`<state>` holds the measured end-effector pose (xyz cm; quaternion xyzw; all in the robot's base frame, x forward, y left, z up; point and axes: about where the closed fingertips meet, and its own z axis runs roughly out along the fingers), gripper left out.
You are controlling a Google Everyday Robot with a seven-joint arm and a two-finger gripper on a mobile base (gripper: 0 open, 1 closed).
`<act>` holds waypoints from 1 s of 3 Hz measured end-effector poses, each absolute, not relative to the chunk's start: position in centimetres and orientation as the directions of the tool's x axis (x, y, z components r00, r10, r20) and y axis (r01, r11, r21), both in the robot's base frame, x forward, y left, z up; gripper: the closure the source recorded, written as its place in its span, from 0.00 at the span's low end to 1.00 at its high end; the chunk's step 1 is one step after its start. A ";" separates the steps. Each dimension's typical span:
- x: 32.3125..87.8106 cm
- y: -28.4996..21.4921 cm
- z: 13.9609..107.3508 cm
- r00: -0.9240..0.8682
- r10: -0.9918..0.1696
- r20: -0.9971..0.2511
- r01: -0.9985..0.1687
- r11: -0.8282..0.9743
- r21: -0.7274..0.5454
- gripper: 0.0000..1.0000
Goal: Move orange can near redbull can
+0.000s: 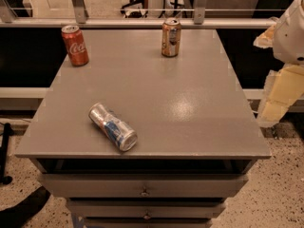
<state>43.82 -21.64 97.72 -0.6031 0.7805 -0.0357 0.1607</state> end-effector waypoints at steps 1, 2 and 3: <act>43.8 -21.6 97.7 -0.221 -0.953 -0.208 -0.930 0.270 -0.250 0.00; 44.5 -21.4 97.4 -0.218 -0.943 -0.250 -0.926 0.280 -0.252 0.00; 47.6 -20.3 96.0 -0.219 -0.914 -0.343 -0.914 0.315 -0.257 0.00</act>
Offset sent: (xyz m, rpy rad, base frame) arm 0.0246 0.0066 -0.0151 0.1427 -0.0299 0.0001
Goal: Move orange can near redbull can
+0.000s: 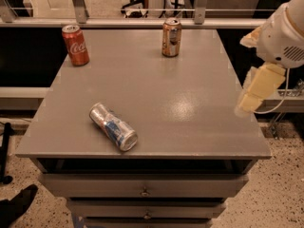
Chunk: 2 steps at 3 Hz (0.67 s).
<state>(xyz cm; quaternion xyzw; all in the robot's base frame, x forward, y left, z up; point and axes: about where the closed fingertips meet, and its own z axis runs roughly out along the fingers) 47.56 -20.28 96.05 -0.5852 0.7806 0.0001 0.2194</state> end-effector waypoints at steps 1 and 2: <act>52.7 -19.1 94.9 -0.226 -0.869 -0.440 -0.882 0.375 -0.286 0.00; 58.7 -17.7 94.4 -0.221 -0.804 -0.552 -0.835 0.448 -0.318 0.00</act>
Offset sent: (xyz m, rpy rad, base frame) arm 0.1848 0.0377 -0.0211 0.3357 -0.2678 -0.1459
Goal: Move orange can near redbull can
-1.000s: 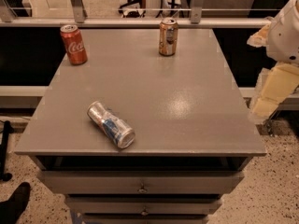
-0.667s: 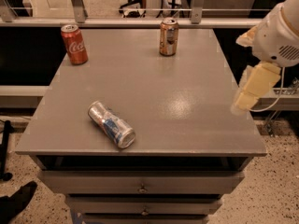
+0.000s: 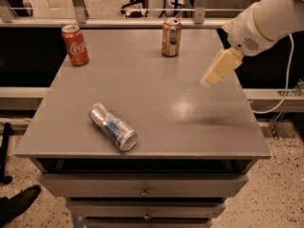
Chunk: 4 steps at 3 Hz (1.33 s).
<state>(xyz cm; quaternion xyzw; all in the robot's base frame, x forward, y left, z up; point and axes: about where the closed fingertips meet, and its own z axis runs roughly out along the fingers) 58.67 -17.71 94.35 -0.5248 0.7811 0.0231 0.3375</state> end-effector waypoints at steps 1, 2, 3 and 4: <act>67.0 -13.6 93.0 -0.211 -0.689 -0.693 -0.789 0.539 -0.295 0.00; 71.6 -10.8 92.6 -0.198 -0.622 -0.758 -0.769 0.578 -0.274 0.00; 75.4 -9.7 91.6 -0.221 -0.533 -0.817 -0.747 0.631 -0.210 0.00; 79.3 -9.4 90.5 -0.244 -0.408 -0.880 -0.721 0.683 -0.117 0.00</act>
Offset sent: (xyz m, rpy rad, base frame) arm 0.1831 0.0974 -0.0183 0.3584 -0.1547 -0.0932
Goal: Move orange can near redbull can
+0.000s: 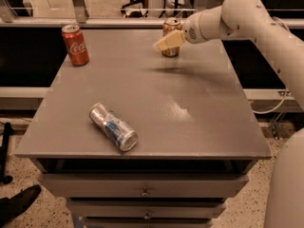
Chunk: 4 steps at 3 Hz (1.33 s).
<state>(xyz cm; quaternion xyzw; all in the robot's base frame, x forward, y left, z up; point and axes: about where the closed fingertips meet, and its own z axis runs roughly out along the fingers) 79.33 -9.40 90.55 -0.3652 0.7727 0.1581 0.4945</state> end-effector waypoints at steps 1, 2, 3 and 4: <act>81.2 -10.1 90.2 -0.255 -0.343 -0.904 -0.697 0.713 -0.074 0.00; 82.1 -10.8 90.1 -0.256 -0.285 -0.924 -0.684 0.729 -0.035 0.16; 82.3 -11.2 90.3 -0.247 -0.236 -0.940 -0.684 0.729 -0.003 0.47; 82.1 -11.0 90.7 -0.233 -0.212 -0.949 -0.699 0.715 0.012 0.70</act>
Offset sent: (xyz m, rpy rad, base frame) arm 0.0379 -0.0302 -0.0005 0.1984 -0.0202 -0.0814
